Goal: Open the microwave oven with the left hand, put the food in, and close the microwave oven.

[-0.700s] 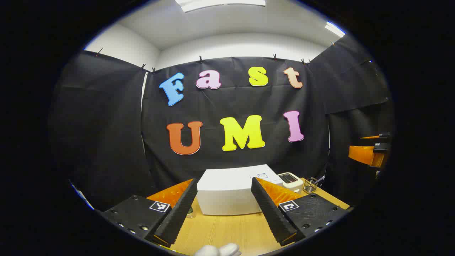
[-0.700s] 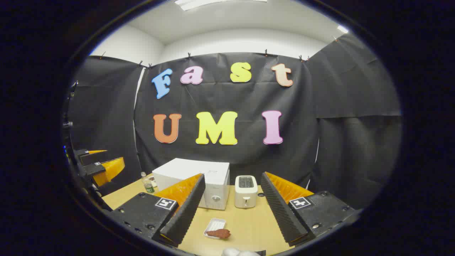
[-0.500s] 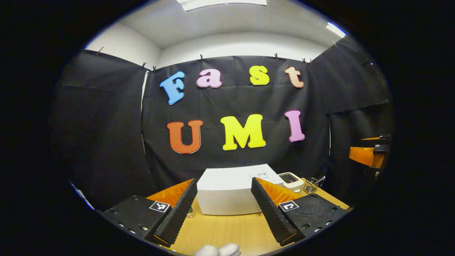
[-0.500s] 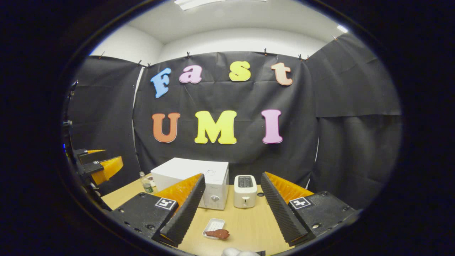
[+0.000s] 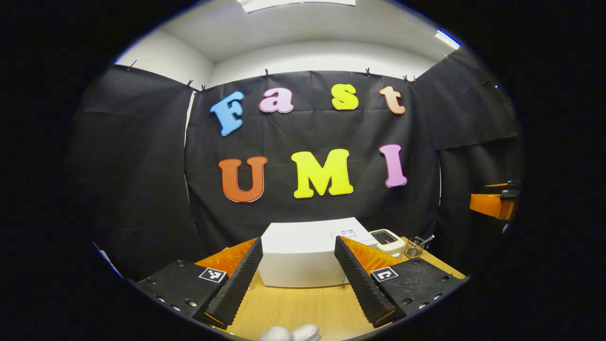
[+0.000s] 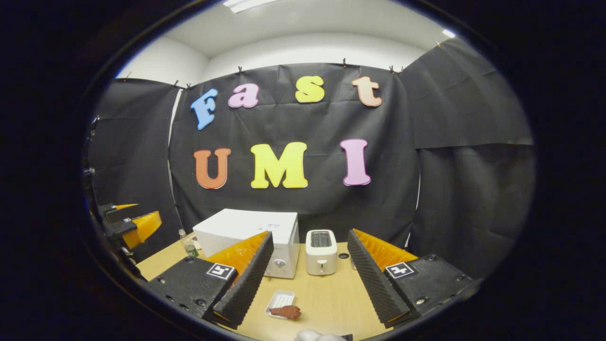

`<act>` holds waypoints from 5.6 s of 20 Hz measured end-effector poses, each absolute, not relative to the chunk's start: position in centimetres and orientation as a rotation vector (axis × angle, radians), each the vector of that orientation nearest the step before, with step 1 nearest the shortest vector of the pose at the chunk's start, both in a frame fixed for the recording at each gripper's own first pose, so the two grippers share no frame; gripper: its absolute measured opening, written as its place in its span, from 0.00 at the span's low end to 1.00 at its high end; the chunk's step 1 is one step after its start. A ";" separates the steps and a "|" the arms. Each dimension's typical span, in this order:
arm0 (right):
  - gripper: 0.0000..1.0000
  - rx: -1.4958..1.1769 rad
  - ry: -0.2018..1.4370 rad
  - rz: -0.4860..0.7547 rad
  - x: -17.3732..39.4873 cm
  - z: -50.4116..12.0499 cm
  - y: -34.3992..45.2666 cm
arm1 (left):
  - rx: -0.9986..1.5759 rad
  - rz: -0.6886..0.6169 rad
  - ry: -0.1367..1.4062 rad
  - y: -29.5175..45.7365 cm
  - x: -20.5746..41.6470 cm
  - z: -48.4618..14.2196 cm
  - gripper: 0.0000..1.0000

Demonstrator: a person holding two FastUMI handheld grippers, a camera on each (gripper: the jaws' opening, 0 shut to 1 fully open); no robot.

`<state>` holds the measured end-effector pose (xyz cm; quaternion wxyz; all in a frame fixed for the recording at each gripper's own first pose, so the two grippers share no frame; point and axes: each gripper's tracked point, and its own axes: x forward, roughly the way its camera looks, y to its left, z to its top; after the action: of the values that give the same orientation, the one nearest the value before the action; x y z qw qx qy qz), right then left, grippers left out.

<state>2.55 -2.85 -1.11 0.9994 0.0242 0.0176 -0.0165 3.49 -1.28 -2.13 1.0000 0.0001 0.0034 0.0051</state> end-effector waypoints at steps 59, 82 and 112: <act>0.92 -0.041 0.235 0.111 3.2 -6.9 2.6 | 0.019 -0.037 0.373 -0.9 5.1 -29.4 0.11; 1.00 -0.007 0.260 0.122 -1.1 -9.5 10.7 | -0.054 0.005 0.432 13.5 0.4 -30.8 0.96; 0.71 0.479 0.799 0.235 8.9 -37.2 2.8 | -0.018 0.086 0.434 8.0 -1.0 -24.2 0.96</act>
<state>8.89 2.79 -37.18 0.8868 0.2305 0.3843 0.1132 -1.04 8.03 -24.25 0.9756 -0.0091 0.2154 0.0427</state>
